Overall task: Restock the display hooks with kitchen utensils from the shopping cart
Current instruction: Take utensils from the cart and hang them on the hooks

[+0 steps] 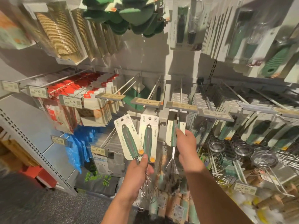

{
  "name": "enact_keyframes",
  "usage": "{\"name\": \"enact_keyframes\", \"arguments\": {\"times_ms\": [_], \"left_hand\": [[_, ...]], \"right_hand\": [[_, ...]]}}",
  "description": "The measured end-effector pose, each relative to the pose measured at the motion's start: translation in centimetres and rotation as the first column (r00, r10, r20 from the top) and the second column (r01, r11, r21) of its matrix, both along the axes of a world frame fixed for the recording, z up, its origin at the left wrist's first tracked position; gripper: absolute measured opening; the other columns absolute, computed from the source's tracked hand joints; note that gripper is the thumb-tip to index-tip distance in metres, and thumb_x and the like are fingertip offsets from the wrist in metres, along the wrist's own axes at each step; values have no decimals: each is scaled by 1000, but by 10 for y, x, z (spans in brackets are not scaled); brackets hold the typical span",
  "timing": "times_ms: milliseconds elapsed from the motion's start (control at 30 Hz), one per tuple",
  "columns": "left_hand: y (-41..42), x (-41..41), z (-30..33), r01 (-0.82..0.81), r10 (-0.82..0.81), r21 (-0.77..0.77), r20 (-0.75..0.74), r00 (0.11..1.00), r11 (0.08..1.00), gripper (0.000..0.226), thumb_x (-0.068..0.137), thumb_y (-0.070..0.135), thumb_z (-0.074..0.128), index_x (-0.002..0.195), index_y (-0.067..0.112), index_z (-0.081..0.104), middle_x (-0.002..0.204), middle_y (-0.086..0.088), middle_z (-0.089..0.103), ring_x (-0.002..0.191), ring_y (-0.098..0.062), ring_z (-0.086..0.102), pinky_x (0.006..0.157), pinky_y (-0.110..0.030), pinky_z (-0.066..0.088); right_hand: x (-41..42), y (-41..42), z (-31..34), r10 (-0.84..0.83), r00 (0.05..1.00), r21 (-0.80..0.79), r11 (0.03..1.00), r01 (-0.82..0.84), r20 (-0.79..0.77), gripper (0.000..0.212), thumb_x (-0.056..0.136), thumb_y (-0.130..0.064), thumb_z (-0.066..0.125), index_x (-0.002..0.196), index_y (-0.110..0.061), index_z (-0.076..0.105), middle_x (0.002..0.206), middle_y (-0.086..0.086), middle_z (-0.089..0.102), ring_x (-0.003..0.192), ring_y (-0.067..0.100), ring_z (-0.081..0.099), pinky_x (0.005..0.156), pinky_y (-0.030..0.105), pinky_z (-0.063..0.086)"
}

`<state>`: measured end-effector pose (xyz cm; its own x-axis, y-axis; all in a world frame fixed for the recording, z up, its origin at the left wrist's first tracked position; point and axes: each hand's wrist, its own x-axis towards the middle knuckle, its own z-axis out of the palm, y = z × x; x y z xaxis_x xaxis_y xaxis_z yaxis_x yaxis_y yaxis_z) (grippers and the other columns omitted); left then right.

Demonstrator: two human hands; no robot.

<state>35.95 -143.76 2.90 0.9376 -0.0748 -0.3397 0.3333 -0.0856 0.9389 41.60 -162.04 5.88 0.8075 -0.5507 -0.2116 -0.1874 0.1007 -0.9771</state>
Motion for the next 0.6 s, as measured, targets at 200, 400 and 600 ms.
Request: {"name": "enact_keyframes", "arguments": {"times_ms": [200, 400, 600], "left_hand": [[-3, 5, 13, -17, 18, -67, 15, 1000, 998, 49, 109, 43, 41, 104, 5, 72, 65, -4, 72, 62, -12, 65, 97, -37, 45], [-10, 8, 8, -12, 15, -100, 29, 999, 995, 27, 108, 38, 49, 115, 18, 65, 90, -4, 81, 68, -15, 67, 90, -41, 51], [-19, 3, 11, 51, -44, -106, 68, 997, 993, 23, 110, 27, 49, 108, 19, 71, 84, -6, 79, 62, -9, 64, 68, -20, 54]], "right_hand": [[15, -13, -13, 75, 993, 44, 997, -71, -96, 58, 108, -32, 50, 158, -8, 34, 162, 9, 38, 146, 31, 39, 120, 44, 31], [3, -15, -29, 114, 985, 89, 991, -102, -133, 70, 106, -35, 55, 163, -10, 22, 161, 9, 36, 147, 29, 35, 119, 45, 29], [-10, 1, -28, 268, 957, 151, 956, -250, -109, 36, 105, -42, 55, 126, -15, 66, 117, 2, 73, 107, 21, 70, 102, 42, 54]]}}
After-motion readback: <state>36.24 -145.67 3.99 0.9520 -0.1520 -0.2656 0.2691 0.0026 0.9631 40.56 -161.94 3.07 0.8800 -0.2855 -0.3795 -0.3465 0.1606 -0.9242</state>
